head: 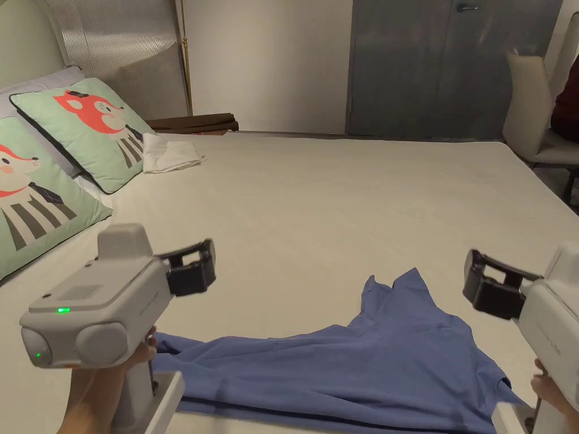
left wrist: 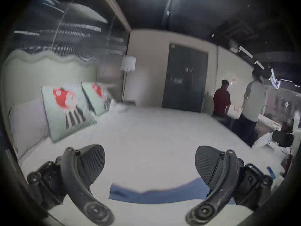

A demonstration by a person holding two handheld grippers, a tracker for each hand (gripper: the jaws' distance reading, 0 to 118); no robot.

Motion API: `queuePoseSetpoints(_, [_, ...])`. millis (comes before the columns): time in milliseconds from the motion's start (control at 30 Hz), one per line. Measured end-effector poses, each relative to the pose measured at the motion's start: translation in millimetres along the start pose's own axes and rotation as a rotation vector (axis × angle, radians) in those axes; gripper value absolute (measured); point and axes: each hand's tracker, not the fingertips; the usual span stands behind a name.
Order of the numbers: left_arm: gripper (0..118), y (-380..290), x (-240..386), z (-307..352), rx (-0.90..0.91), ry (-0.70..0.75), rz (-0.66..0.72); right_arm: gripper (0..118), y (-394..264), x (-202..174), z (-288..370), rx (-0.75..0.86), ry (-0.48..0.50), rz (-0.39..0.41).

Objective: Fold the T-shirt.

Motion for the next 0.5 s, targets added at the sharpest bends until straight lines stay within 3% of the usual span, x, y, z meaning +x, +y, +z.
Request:
queuePoseSetpoints(200, [103, 16.8, 33.5, 4.2, 0.14, -0.023, -0.073, 106, 18.3, -23.7, 14.4, 0.153, -0.061, 0.097])
queuePoseSetpoints(233, [97, 11.6, 33.0, 1.3, 0.159, -0.03, -0.077, 105, 18.9, -26.4, 16.6, 0.161, -0.067, 0.106])
queuePoseSetpoints(300, [74, 8.3, 38.3, 1.6, 0.171, -0.035, -0.099, 96, 16.8, -27.1, 18.0, 0.172, -0.068, 0.113])
queuePoseSetpoints(333, [58, 6.4, 40.4, 1.5, 0.176, -0.034, -0.106, 85, 16.5, -27.7, 19.3, 0.178, -0.07, 0.112])
queuePoseSetpoints(400, [12, -1.2, 37.8, -3.3, 0.19, -0.037, -0.114, 32, 15.8, -27.0, 20.7, 0.19, -0.066, 0.111])
queuePoseSetpoints(433, [0, -3.1, 38.0, -4.1, 0.196, -0.039, -0.112, 4, 15.3, -27.4, 20.4, 0.195, -0.068, 0.112])
queuePoseSetpoints(500, [0, -5.5, 35.1, -7.6, 0.191, -0.04, -0.113, 0, 13.5, -28.0, 17.9, 0.198, -0.086, 0.118])
